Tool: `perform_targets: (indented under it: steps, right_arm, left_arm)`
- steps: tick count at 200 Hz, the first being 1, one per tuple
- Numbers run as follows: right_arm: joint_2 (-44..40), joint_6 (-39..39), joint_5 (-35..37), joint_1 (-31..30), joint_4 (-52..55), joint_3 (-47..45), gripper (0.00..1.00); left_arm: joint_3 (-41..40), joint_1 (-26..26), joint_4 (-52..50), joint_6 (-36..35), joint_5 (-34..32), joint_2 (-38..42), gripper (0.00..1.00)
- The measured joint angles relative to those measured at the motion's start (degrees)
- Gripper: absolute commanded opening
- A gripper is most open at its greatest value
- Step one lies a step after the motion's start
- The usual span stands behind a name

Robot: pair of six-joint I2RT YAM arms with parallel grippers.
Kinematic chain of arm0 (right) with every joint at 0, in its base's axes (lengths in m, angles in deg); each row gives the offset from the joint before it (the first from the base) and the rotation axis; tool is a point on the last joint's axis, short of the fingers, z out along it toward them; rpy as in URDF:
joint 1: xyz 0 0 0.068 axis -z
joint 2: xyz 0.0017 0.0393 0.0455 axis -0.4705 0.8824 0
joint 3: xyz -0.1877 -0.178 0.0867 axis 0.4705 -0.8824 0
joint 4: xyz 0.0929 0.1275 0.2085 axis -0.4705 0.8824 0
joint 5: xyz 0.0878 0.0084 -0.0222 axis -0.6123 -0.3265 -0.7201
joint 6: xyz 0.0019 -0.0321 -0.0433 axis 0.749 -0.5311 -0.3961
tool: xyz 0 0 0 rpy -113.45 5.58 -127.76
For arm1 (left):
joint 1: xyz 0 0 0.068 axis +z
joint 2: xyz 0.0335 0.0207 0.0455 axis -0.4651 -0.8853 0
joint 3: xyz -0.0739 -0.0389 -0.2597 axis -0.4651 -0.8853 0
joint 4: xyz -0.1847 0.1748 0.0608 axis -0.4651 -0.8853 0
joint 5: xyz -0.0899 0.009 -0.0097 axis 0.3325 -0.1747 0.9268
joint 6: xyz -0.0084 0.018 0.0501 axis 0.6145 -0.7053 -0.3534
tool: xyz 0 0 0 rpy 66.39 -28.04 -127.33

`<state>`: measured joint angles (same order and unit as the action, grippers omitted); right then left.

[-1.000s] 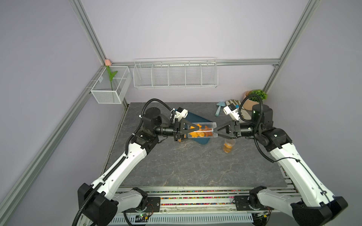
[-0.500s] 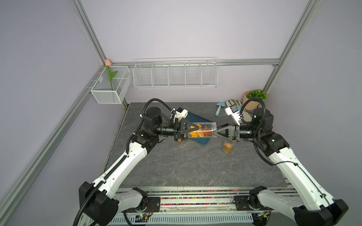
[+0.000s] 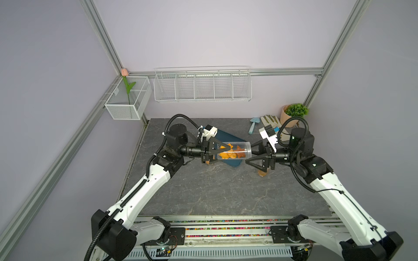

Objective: Pour the cookies out of the jar
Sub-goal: Unscrew the lid from the jar.

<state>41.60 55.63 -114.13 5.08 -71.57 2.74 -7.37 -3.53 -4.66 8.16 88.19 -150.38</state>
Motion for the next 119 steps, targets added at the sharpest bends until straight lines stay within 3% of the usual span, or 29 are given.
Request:
perform_targets:
  steps: [32,61,97,119]
  right_arm:
    - [-2.86,-0.85,3.96,0.17,-0.11,-1.18,0.94]
    - [-6.34,3.23,8.76,1.86,0.46,-1.18,0.89]
    - [-7.89,14.78,13.53,5.09,4.37,1.99,0.89]
    - [-4.31,23.91,12.35,8.5,10.93,8.63,0.89]
  left_arm:
    - [-0.15,0.0,0.09,-0.09,-0.24,0.02,0.54]
    - [-0.81,0.0,-0.35,-2.05,-1.03,0.22,0.54]
    - [-0.81,0.13,-3.87,-7.74,-2.64,0.44,0.55]
    - [-0.79,0.37,-6.21,-12.68,-3.96,0.68,0.56]
